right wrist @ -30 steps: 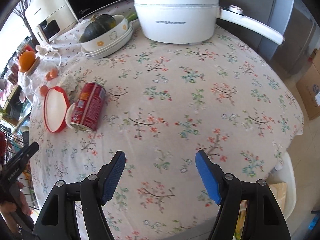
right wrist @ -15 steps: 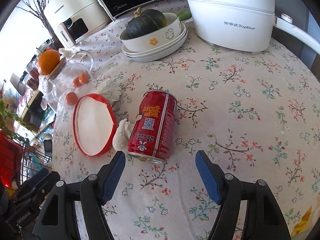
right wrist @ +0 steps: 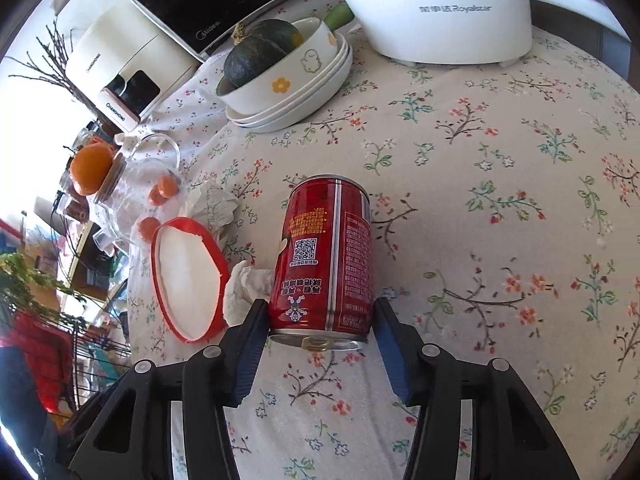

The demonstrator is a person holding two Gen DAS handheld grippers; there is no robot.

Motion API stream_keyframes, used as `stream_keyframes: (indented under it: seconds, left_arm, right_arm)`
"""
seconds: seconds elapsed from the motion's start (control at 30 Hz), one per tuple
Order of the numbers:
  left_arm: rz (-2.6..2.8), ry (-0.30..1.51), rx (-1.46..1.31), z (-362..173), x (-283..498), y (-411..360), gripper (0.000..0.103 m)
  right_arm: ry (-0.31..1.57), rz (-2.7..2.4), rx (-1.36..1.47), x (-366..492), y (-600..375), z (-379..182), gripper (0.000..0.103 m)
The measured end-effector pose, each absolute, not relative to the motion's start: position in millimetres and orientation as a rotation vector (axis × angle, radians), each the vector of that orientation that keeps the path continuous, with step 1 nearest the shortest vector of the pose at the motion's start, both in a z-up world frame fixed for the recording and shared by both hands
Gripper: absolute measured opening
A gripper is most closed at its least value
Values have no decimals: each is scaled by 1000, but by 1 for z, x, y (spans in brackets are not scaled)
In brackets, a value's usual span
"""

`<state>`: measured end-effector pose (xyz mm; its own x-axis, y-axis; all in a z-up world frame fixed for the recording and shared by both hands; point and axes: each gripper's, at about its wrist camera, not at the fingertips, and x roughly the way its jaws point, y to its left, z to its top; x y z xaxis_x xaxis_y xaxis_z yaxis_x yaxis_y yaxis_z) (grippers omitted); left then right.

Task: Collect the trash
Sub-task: 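Grasp the red can with the right tool while the left tool grasps the white tissue, then carry the red can and white tissue with both tools over the white bin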

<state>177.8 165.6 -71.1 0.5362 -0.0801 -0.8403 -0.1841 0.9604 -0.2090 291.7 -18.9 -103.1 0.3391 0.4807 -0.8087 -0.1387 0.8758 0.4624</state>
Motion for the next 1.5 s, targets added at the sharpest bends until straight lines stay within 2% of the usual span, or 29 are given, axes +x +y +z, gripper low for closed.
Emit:
stream_keyframes:
  seconds: [0.13, 0.67, 0.9, 1.03, 1.13, 1.5]
  left_arm:
    - [0, 996, -247, -73, 196, 138, 41]
    - [57, 1001, -215, -94, 240, 107, 41]
    - [124, 1007, -205, -102, 242, 115, 40]
    - [135, 1002, -149, -100, 242, 110, 32]
    - [139, 1009, -137, -98, 241, 107, 30]
    - [27, 1009, -148, -71, 209, 83, 29]
  right_arm:
    - [1182, 358, 306, 289, -46, -96, 54]
    - [1181, 318, 151, 259, -117, -70, 53]
    - [1183, 310, 145, 247, -137, -63, 53]
    - [1170, 319, 128, 241, -141, -56, 53]
    - [1161, 322, 131, 236, -146, -50, 53]
    - [1100, 338, 123, 215, -174, -24, 53]
